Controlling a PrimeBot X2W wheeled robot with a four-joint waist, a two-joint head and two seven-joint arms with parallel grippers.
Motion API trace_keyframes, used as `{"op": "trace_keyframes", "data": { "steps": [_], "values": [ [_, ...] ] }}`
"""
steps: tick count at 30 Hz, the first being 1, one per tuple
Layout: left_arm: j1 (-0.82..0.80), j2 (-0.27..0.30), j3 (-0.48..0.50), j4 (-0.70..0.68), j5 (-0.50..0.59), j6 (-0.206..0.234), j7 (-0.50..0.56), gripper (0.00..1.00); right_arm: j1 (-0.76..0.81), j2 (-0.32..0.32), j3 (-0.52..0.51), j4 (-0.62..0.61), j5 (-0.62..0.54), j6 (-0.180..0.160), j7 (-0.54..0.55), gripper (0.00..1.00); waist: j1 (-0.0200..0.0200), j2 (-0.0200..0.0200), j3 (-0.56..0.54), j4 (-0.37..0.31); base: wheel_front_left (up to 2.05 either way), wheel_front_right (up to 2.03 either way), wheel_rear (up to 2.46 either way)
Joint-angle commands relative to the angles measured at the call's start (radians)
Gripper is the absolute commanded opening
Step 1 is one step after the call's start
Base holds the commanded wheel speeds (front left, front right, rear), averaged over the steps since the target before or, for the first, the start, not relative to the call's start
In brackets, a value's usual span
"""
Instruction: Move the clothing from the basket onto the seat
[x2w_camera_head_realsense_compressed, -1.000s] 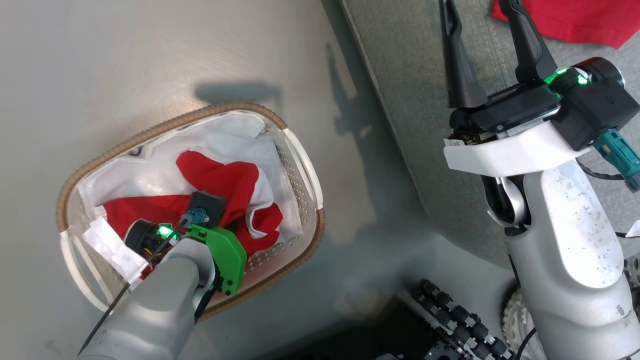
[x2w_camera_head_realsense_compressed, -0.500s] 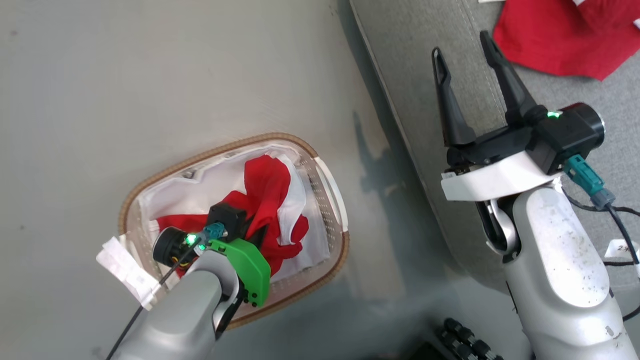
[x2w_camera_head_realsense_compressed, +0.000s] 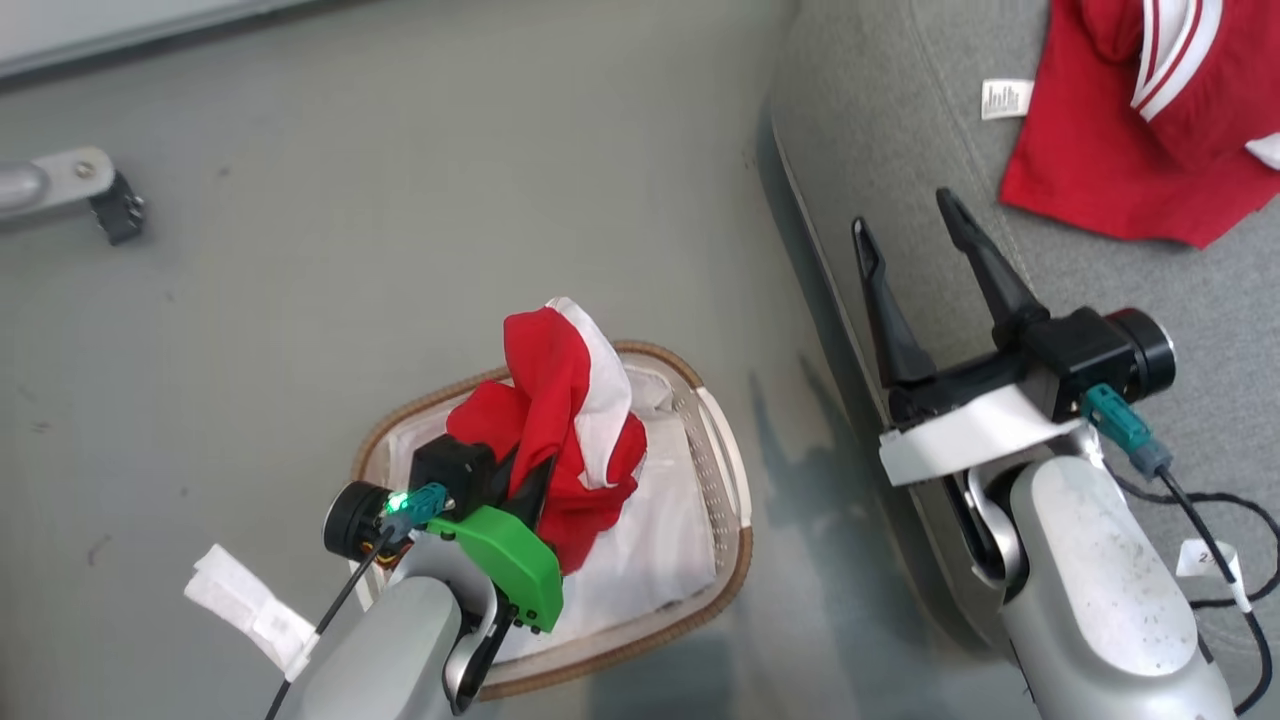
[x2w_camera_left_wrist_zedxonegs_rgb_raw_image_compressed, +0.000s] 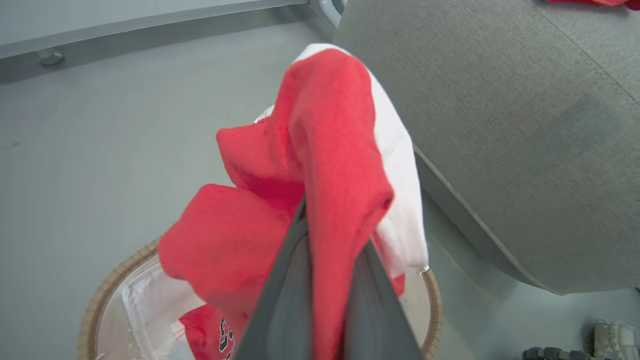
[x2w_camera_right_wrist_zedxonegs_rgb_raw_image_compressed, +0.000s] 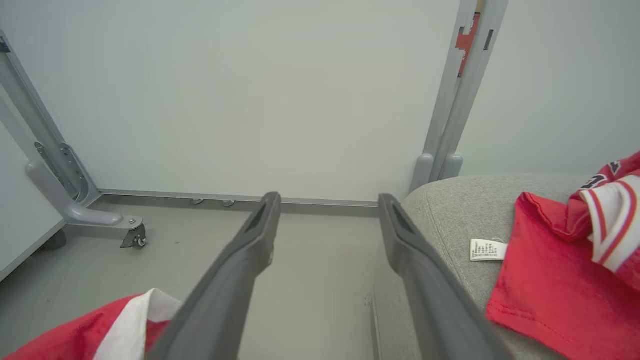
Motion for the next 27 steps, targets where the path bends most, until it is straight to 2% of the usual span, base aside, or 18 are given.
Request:
{"op": "trace_keyframes", "data": {
  "steps": [1,6,9,17,27],
  "values": [
    [0.025,-0.006,0.018,-0.021,0.010,-0.002,-0.004,0.00,0.026,-0.004,-0.004,0.006,-0.004,-0.001,-0.002,1.00,0.0000,0.0000,-0.080,0.043,0.00,0.00,0.00],
    [0.073,-0.027,0.116,-0.160,0.066,-0.002,-0.004,0.00,0.089,-0.004,-0.011,0.019,-0.017,-0.001,-0.002,1.00,0.0000,0.0000,-0.151,0.063,0.00,0.00,0.00],
    [0.080,-0.031,0.138,-0.217,0.089,-0.002,-0.004,0.00,0.113,-0.004,-0.013,0.025,-0.018,-0.001,-0.002,1.00,0.0000,0.0000,-0.175,0.069,0.00,0.00,0.00],
    [0.072,-0.034,0.163,-0.349,0.124,-0.002,-0.004,0.00,0.159,-0.004,-0.006,0.037,-0.003,-0.001,-0.002,1.00,0.0000,0.0000,-0.228,0.081,0.00,0.00,0.00],
    [0.085,-0.036,0.159,-0.448,0.142,-0.002,-0.004,0.00,0.205,-0.004,0.014,0.060,0.002,-0.001,-0.002,1.00,0.0000,0.0000,-0.268,0.097,0.00,0.00,0.00]
  ]
}}
